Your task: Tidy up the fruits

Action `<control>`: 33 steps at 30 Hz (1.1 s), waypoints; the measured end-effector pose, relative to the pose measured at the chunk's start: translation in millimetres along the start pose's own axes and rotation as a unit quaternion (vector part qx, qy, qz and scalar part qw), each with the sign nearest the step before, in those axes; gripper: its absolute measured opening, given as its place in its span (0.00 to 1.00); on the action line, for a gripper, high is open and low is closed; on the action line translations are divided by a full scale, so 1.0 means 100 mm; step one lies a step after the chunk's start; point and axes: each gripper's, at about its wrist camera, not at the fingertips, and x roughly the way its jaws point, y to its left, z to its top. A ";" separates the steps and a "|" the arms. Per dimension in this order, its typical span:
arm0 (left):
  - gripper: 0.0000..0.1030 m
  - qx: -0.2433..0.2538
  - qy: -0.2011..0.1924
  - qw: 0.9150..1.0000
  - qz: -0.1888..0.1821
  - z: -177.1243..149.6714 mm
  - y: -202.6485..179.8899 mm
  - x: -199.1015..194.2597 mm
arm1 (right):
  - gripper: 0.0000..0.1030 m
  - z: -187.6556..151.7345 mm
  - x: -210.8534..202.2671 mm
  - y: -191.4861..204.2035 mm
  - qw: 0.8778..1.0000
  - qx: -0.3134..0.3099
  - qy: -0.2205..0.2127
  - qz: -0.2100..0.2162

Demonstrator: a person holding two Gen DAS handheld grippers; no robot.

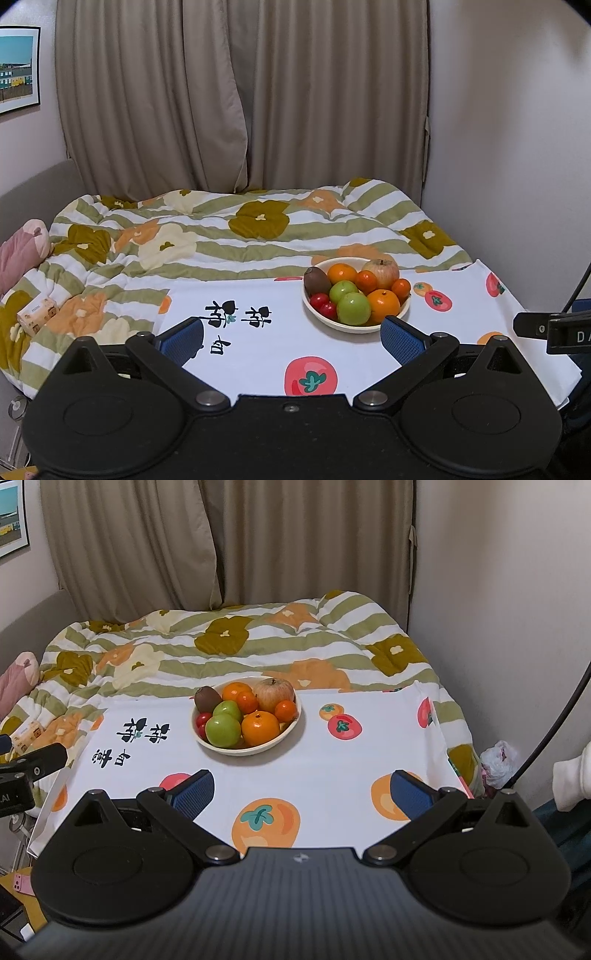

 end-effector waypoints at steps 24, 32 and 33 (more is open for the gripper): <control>1.00 -0.002 -0.020 1.000 0.003 0.02 -0.03 -0.03 | 1.00 -0.04 0.03 -0.03 1.000 0.006 0.002 -0.004; 1.00 -0.005 -0.021 1.000 0.008 0.02 0.00 0.01 | 1.00 -0.05 0.05 -0.04 1.000 0.009 0.004 -0.004; 1.00 -0.006 -0.022 1.000 0.009 0.02 0.00 0.01 | 1.00 -0.06 0.05 -0.04 1.000 0.010 0.005 -0.004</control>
